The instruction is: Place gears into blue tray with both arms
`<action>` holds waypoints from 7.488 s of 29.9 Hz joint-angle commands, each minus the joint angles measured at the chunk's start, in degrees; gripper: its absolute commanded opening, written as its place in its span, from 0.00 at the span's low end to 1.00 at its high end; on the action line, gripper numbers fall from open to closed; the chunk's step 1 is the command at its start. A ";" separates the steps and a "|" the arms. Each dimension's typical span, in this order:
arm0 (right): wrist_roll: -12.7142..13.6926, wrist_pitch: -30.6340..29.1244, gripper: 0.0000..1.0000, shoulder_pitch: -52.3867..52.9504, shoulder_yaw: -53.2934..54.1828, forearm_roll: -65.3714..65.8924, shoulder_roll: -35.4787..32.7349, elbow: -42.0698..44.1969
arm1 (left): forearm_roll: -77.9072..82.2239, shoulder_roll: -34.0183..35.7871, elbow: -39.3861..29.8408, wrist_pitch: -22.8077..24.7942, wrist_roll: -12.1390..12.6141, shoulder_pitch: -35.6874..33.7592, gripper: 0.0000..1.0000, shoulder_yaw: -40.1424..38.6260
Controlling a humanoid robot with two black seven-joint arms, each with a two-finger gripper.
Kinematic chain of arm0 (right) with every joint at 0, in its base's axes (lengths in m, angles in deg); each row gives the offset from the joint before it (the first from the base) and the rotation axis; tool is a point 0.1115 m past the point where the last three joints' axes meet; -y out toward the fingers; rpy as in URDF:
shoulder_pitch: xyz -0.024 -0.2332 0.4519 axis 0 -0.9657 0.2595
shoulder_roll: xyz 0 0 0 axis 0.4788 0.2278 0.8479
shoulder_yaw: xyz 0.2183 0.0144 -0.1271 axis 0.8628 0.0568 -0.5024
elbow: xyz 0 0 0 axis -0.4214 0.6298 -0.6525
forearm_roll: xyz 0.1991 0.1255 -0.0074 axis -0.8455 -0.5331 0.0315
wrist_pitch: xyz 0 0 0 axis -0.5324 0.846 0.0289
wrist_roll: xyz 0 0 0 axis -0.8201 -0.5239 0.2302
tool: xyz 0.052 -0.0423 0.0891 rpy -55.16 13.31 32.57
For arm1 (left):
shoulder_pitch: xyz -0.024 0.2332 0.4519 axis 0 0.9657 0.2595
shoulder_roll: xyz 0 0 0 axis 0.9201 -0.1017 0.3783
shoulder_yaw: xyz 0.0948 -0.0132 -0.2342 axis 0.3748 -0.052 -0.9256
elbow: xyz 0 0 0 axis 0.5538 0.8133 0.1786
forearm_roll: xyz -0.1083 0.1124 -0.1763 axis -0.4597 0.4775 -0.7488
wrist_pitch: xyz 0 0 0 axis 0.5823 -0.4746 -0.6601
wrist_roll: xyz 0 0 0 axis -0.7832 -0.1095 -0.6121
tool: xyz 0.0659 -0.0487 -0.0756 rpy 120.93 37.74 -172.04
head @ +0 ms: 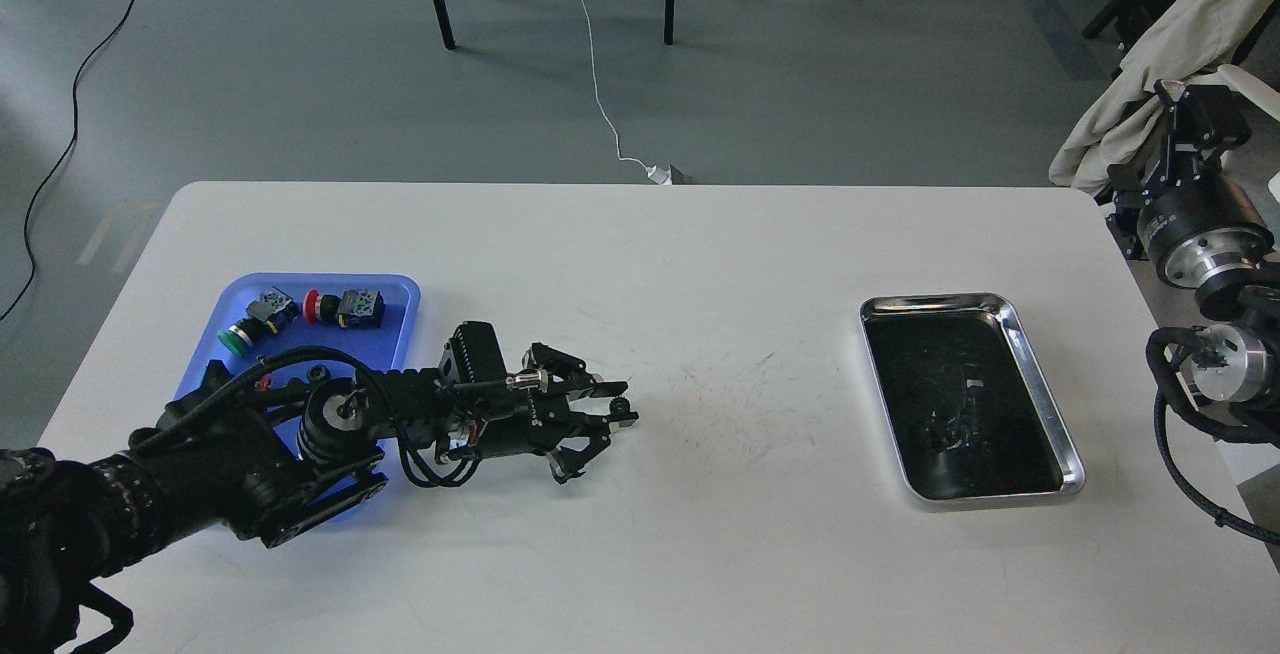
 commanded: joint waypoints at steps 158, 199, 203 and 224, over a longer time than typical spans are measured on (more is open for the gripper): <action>0.00 -0.08 0.99 -3.61 1.42 0.56 -11.22 -9.22 | -84.84 27.77 -5.93 1.14 0.00 -9.77 0.99 -9.59; 2.86 -16.69 0.99 -3.52 9.49 -19.64 -4.20 -8.62 | -128.42 25.40 -1.97 43.77 18.94 -6.17 0.99 -25.76; 2.78 -16.70 0.99 -3.52 10.21 -19.83 -0.15 -4.94 | -129.30 25.49 -1.97 44.04 19.21 -5.11 0.99 -25.67; 2.60 -16.70 0.99 -2.55 10.21 -17.89 6.45 1.23 | -132.82 21.09 0.66 42.28 21.50 -1.24 0.99 -28.57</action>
